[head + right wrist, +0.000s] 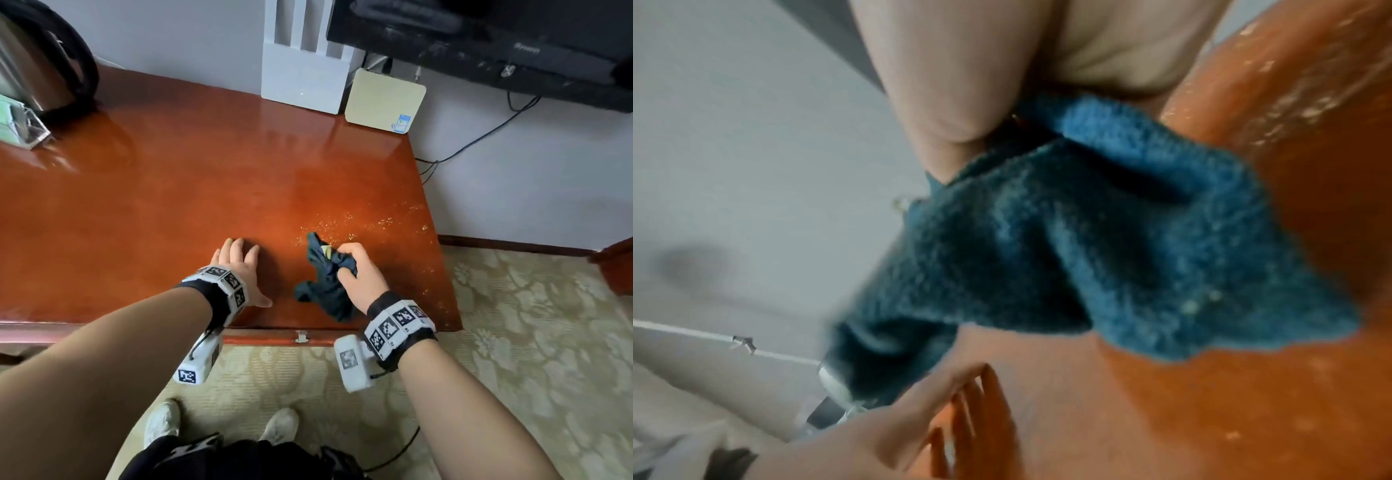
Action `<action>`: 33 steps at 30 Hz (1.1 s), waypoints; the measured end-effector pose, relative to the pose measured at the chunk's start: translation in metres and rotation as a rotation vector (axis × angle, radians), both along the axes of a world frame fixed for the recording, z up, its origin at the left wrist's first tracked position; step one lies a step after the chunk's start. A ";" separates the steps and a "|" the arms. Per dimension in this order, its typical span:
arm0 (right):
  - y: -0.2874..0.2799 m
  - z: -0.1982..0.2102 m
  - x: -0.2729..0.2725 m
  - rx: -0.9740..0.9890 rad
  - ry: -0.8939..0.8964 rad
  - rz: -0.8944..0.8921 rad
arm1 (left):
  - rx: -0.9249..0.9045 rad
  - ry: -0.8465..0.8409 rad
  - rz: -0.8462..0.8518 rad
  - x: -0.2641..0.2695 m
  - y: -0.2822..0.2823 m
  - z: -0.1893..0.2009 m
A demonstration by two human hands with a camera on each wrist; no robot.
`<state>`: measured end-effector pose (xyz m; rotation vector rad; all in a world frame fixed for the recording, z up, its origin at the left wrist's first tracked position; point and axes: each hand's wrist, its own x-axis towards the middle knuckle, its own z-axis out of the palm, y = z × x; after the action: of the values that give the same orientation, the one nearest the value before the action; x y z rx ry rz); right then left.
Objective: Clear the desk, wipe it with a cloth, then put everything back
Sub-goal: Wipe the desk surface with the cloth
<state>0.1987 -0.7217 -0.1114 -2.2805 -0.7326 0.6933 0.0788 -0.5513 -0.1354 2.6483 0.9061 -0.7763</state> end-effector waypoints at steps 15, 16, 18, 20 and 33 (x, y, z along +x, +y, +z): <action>-0.009 -0.037 -0.038 -0.390 -0.427 0.343 | -0.012 -0.046 -0.008 -0.005 -0.012 -0.002; -0.010 -0.037 -0.037 -0.379 -0.446 0.370 | -0.010 -0.041 -0.009 -0.005 -0.013 -0.001; -0.018 -0.038 -0.029 -0.360 -0.465 0.402 | 0.000 -0.025 -0.010 -0.005 -0.014 0.001; -0.032 -0.036 -0.017 -0.372 -0.461 0.370 | 0.009 -0.005 -0.014 -0.004 -0.014 0.004; -0.049 -0.015 0.020 -0.071 0.023 -0.108 | -0.039 0.028 -0.061 0.023 -0.053 0.009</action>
<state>0.2185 -0.7704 -0.1261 -2.3534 -0.5778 0.7031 0.1019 -0.6044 -0.1261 2.6484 0.8120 -0.8391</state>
